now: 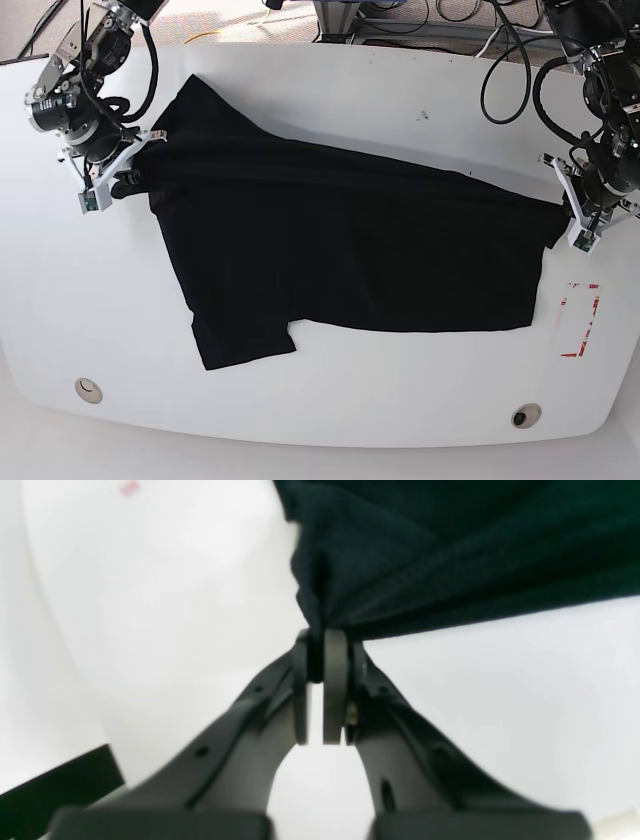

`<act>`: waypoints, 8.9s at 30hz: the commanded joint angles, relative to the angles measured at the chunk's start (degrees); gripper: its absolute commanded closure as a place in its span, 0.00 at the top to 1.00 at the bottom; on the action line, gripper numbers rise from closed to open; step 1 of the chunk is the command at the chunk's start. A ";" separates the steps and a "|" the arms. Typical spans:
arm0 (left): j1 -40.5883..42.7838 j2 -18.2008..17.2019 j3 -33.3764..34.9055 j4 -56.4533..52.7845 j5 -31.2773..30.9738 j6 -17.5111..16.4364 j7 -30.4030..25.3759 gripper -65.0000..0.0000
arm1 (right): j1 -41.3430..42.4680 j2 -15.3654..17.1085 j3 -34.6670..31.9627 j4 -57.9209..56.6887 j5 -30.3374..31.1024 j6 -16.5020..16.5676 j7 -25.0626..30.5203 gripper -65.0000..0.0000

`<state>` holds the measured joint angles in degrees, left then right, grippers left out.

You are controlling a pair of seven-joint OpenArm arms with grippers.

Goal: Layout the t-shirt on the table in an organized manner, then fold the t-shirt properly

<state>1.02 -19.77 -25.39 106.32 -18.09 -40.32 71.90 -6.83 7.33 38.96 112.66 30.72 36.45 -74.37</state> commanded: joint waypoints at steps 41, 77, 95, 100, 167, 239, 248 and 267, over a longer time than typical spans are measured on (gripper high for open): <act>-16.36 3.20 1.34 -21.09 0.55 0.32 -3.11 0.68 | 13.91 4.67 -0.06 -17.06 0.18 0.08 4.17 0.44; -3.87 6.63 4.95 -17.58 0.72 0.32 -8.47 0.71 | 13.73 5.02 -0.06 -17.06 0.27 0.43 4.17 0.55; -6.34 6.63 6.71 -23.82 0.81 0.32 -11.63 0.24 | 12.41 5.37 -0.06 -16.79 0.53 0.43 3.99 0.53; -6.42 6.54 6.71 -23.82 0.81 0.32 -11.63 0.11 | 12.06 5.37 0.03 -16.79 0.18 0.43 3.99 0.49; -4.40 5.13 6.35 -19.86 0.81 0.32 -11.63 0.00 | 2.83 2.91 -2.43 -25.41 0.62 1.84 8.92 0.51; -16.97 0.56 1.78 4.14 0.46 0.32 -3.63 0.01 | 13.82 15.83 3.19 1.23 21.54 -5.19 -5.63 0.02; -23.57 2.85 1.87 4.14 0.72 0.32 -3.63 0.01 | 21.56 19.35 -2.43 -1.58 21.46 -5.28 -5.63 0.02; -22.95 2.67 5.21 4.05 0.81 0.32 -3.63 0.01 | 14.70 15.13 -3.40 -5.36 20.58 -5.46 -5.63 0.70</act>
<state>-20.49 -16.43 -19.97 109.34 -16.60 -40.12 69.82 7.31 22.39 35.99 106.43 49.60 30.87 -81.36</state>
